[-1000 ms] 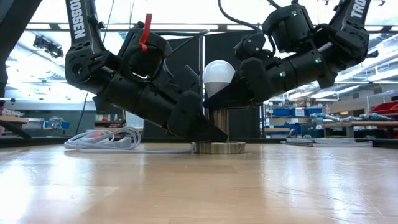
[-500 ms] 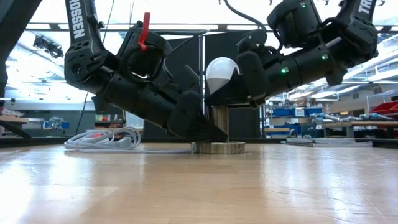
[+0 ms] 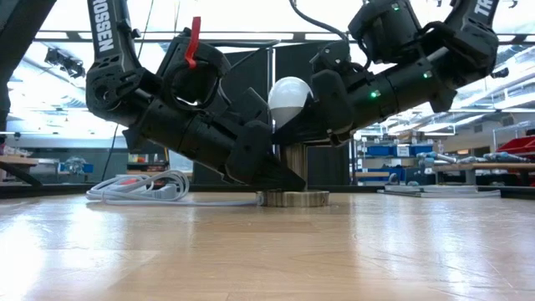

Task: Screw lightbulb
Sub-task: Insert the lightbulb into the lamp holder

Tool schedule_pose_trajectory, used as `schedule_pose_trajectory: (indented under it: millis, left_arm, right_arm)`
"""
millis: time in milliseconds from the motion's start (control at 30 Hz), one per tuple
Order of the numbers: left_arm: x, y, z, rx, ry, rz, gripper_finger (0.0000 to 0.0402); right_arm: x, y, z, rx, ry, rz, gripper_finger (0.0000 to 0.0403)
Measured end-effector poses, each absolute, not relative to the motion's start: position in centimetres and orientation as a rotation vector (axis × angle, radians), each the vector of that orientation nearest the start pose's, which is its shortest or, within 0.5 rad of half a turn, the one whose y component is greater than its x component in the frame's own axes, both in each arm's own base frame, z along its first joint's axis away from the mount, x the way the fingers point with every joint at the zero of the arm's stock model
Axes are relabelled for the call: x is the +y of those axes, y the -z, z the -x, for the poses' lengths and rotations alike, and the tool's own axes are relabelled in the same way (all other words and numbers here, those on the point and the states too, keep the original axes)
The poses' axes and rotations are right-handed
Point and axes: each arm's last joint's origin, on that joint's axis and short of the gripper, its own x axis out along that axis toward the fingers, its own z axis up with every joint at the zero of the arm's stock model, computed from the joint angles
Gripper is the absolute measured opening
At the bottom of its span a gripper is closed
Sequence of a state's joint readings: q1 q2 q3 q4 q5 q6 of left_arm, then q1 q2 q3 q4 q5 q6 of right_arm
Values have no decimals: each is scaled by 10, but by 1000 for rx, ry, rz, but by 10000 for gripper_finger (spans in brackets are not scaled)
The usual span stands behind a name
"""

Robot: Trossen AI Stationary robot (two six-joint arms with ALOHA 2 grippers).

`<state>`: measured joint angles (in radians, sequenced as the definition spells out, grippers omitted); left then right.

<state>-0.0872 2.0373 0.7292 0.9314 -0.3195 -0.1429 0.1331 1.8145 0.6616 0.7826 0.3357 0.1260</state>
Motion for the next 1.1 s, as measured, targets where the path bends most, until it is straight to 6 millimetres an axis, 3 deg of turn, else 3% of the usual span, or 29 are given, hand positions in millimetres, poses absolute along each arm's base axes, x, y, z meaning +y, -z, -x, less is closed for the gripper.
schedule_pose_trajectory:
  millis: [433, 767, 1100]
  left_arm:
    - [-21, -83, -348, 358, -258, 64, 194]
    - [-21, -83, -348, 356, -260, 63, 194]
    - [-21, -83, -348, 355, -259, 62, 194]
  right_arm:
    - [32, -130, -323, 408, 182, -13, 255]
    - [24, -149, -309, 502, 164, 5, 257]
    - [24, -153, -309, 487, 90, 60, 251]
